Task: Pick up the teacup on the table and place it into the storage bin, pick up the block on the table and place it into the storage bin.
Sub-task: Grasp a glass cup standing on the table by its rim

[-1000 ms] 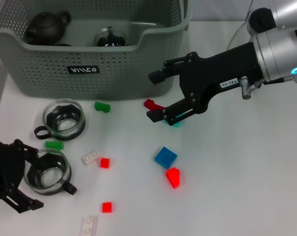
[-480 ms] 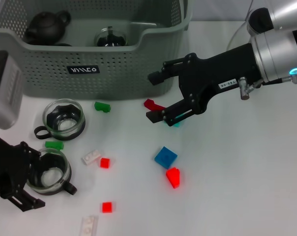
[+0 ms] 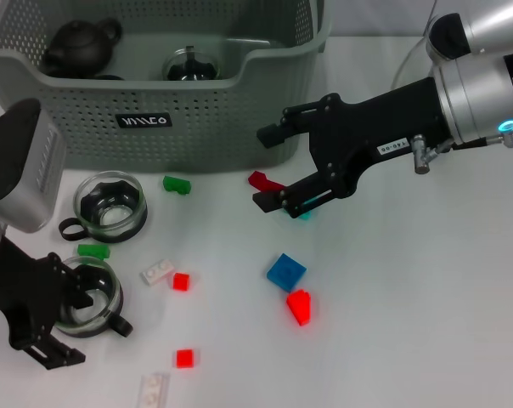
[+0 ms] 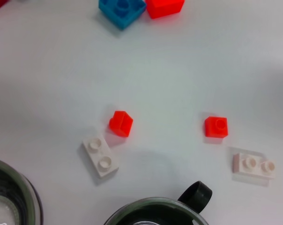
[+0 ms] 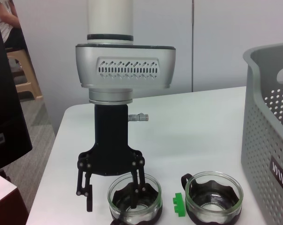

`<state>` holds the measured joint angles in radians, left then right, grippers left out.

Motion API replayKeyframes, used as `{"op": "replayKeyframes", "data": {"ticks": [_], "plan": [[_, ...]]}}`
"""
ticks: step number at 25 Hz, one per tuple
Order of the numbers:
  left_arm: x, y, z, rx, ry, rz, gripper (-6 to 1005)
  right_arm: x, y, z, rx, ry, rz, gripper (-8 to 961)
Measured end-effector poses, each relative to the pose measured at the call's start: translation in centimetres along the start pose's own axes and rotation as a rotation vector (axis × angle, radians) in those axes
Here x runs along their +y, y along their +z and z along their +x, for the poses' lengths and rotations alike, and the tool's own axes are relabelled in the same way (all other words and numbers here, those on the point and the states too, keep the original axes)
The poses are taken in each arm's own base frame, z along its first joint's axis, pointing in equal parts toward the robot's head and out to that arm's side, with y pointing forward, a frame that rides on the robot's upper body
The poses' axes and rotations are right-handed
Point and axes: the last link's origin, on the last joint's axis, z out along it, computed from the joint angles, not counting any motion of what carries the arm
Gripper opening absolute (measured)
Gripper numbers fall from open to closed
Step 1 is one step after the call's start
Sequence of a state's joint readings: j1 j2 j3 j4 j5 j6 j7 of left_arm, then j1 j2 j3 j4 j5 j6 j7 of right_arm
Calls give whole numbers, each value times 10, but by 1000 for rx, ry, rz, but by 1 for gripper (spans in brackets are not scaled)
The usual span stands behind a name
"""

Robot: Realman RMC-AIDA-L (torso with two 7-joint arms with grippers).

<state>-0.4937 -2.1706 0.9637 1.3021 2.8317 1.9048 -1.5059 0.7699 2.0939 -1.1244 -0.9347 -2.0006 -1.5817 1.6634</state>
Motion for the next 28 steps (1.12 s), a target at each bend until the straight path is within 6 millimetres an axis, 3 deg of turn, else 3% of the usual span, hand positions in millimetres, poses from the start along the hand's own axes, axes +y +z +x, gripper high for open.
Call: {"op": "replayKeyframes", "data": {"ticks": [9, 19, 25, 27, 28], "plan": [[1, 6, 1, -14, -4, -13, 749, 0, 0, -1, 0, -3, 1, 927], [2, 11, 2, -8, -20, -37, 561, 0, 3, 1, 2, -17, -8, 928], [2, 11, 1, -2, -21, -31, 505, 0, 2, 1, -1, -16, -3, 928], [2, 11, 1, -1, -23, -25, 307, -1, 1, 1, 0, -17, -2, 928], [1, 11, 1, 0, -24, -21, 289, -1, 1, 1, 0, -17, -2, 928]]}}
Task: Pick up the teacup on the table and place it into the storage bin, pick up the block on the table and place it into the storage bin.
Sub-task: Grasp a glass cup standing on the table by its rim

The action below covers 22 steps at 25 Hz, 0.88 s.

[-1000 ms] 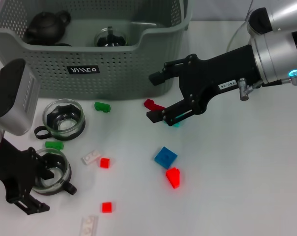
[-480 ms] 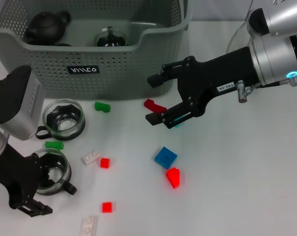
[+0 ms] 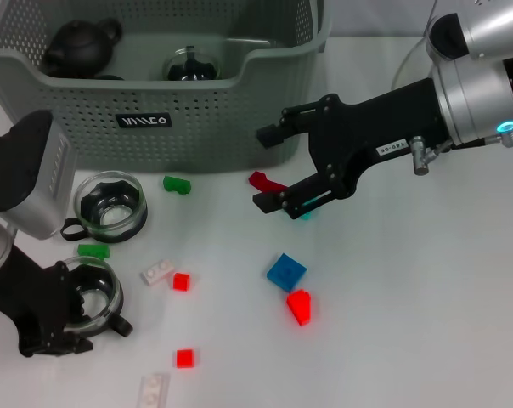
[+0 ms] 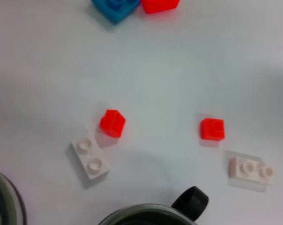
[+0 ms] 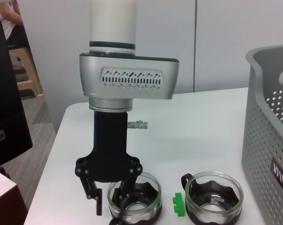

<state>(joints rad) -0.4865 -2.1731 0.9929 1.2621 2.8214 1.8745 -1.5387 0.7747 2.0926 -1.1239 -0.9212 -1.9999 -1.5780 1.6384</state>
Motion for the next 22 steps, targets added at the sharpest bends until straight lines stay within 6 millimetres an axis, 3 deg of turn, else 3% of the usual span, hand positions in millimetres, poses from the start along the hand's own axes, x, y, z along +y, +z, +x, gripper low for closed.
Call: {"op": "replayKeyframes", "data": {"ticks": [11, 22], "plan": [[-1, 1, -4, 3, -12, 22, 88, 0, -1, 0, 1, -4, 0, 928], [10, -19, -8, 63, -38, 9, 78, 1, -2, 0, 3, -6, -1, 927]]}}
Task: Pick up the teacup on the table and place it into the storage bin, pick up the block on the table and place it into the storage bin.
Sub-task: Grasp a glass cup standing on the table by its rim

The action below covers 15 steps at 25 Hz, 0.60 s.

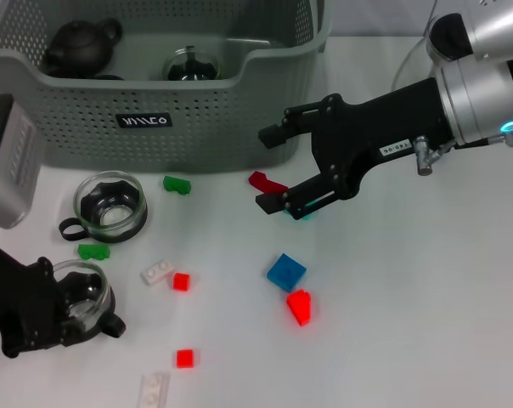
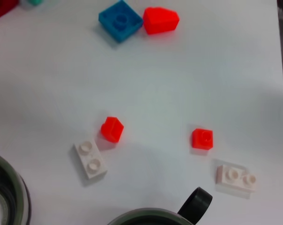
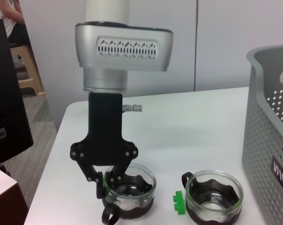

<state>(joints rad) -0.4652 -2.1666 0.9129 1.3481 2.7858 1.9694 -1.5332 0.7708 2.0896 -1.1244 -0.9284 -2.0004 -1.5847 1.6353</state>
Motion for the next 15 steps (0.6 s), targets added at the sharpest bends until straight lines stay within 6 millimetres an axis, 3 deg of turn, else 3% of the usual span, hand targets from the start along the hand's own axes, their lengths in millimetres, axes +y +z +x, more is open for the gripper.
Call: {"op": "replayKeyframes", "data": {"ticks": [15], "plan": [[-6, 2, -4, 8, -26, 48, 51, 0, -2, 4, 3, -4, 1, 928]]}}
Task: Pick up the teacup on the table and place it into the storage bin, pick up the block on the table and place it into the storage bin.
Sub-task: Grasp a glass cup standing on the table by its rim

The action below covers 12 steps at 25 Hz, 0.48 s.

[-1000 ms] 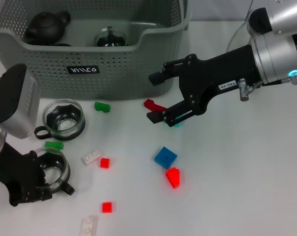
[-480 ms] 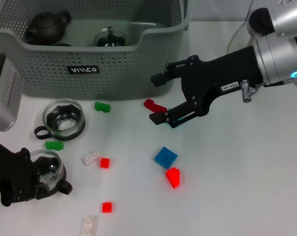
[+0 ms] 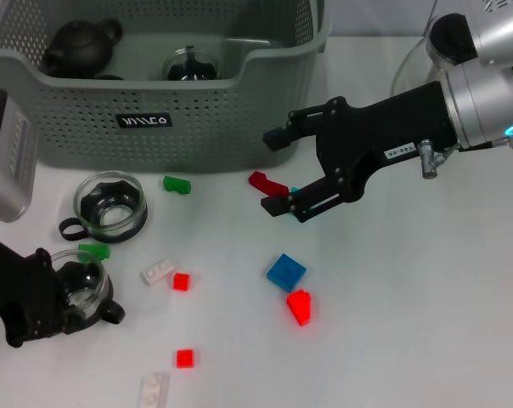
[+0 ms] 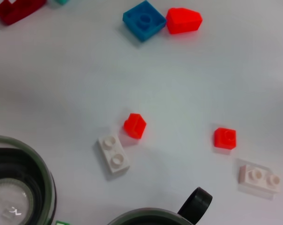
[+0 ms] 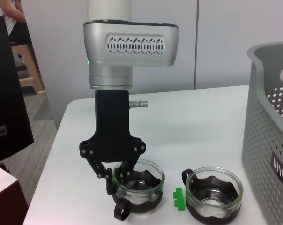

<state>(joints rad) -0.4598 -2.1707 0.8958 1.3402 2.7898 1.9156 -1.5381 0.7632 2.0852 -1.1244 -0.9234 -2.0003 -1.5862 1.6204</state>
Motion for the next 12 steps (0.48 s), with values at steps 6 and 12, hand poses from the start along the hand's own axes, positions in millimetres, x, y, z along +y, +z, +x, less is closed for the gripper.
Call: {"op": "replayKeyframes", "data": {"ticks": [6, 12], "plan": [[-3, 2, 1, -6, -4, 16, 52, -1, -1, 0, -1, -5, 6, 927], [-8, 4, 0, -24, -26, 46, 57, -2, -2, 0, -6, -2, 12, 927]]}}
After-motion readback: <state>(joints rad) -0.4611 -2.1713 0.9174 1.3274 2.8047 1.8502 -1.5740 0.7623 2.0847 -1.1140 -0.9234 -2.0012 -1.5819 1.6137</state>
